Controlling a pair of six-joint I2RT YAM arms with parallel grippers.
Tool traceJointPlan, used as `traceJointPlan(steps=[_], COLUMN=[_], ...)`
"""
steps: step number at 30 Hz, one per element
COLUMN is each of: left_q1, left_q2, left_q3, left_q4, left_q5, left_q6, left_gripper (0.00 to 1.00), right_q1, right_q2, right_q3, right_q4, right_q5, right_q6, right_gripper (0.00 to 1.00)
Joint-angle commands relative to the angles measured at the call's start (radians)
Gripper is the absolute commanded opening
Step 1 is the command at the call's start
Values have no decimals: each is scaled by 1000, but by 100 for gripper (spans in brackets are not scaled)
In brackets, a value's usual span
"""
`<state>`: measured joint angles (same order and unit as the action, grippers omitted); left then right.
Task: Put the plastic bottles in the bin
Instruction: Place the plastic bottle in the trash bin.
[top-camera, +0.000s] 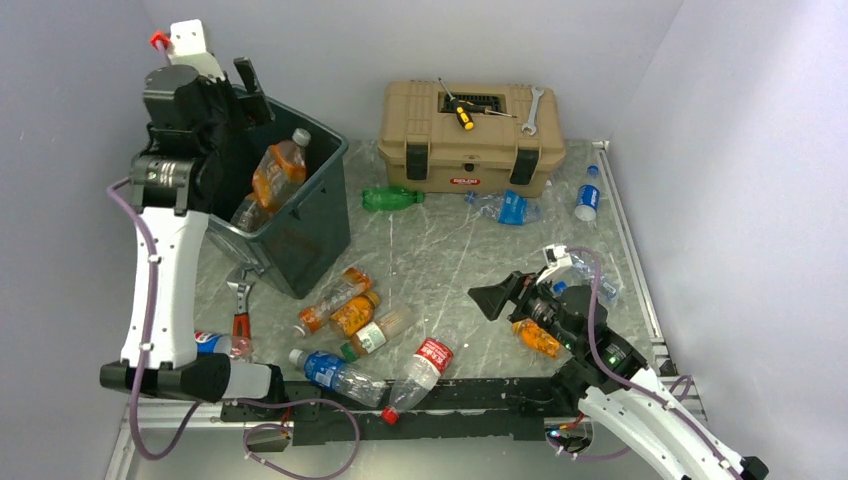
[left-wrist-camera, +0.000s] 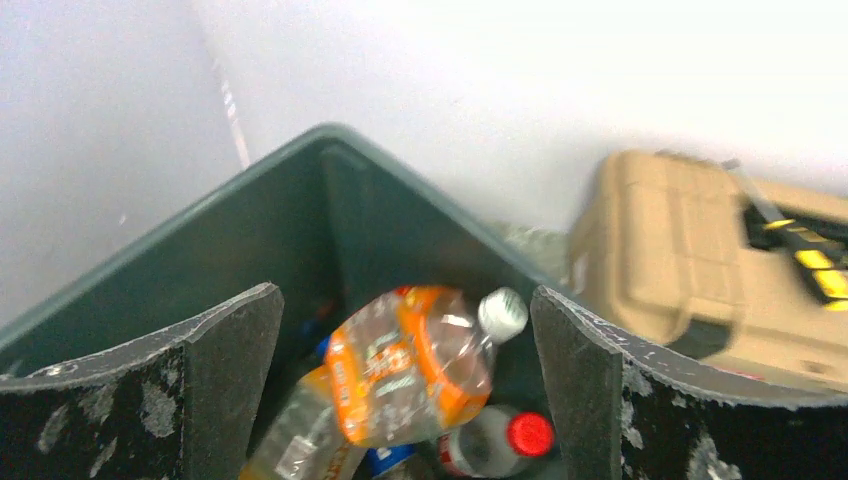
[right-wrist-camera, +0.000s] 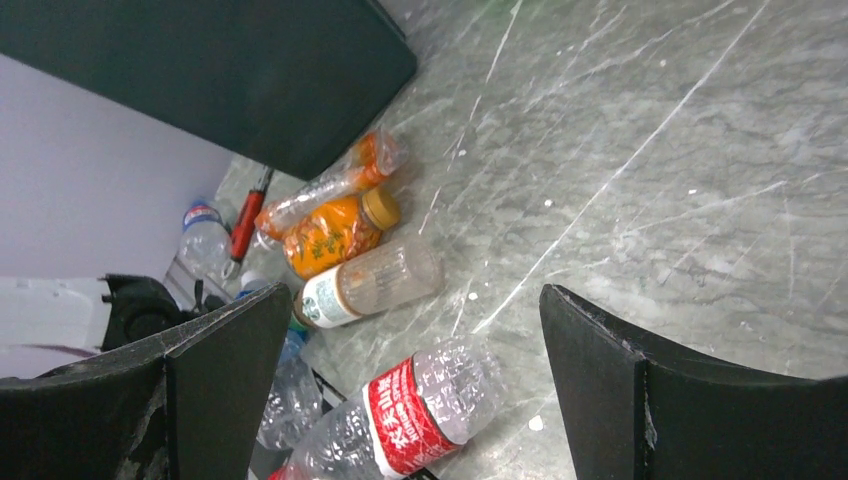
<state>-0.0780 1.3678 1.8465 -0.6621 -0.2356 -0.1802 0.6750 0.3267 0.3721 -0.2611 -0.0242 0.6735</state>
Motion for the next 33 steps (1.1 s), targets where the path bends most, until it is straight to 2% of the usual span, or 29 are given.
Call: traceJointPlan(steps=[1, 6, 10, 14, 16, 22, 26, 29, 33], left_q1=[-60, -355, -529, -703, -758, -789, -788, -788, -791], left_q2=[-73, -115, -92, -93, -109, -253, -342, -399, -452], left_q3=[109, 133, 129, 8, -79, -449, -622, -711, -790], left_q4=[15, -5, -88, -88, -57, 161, 247, 291, 347], left_q5=[178, 150, 142, 104, 134, 291, 350, 344, 287], left_q6=[-5, 108, 154, 244, 278, 333, 320, 319, 312], left_gripper=[100, 100, 99, 99, 100, 99, 99, 100, 99], right_q1=[1, 1, 1, 1, 3, 37, 90, 99, 100], right_q2=[24, 71, 115, 210, 275, 407, 419, 436, 415], right_q3=[82, 154, 182, 194, 194, 142, 98, 67, -36], right_q4=[-6, -52, -62, -75, -84, -41, -48, -81, 10], right_q5=[72, 65, 33, -39, -80, -221, -217, -198, -191], right_q6=[-4, -105, -160, -160, -152, -63, 44, 162, 381], right_gripper=[100, 100, 100, 100, 100, 100, 100, 100, 100])
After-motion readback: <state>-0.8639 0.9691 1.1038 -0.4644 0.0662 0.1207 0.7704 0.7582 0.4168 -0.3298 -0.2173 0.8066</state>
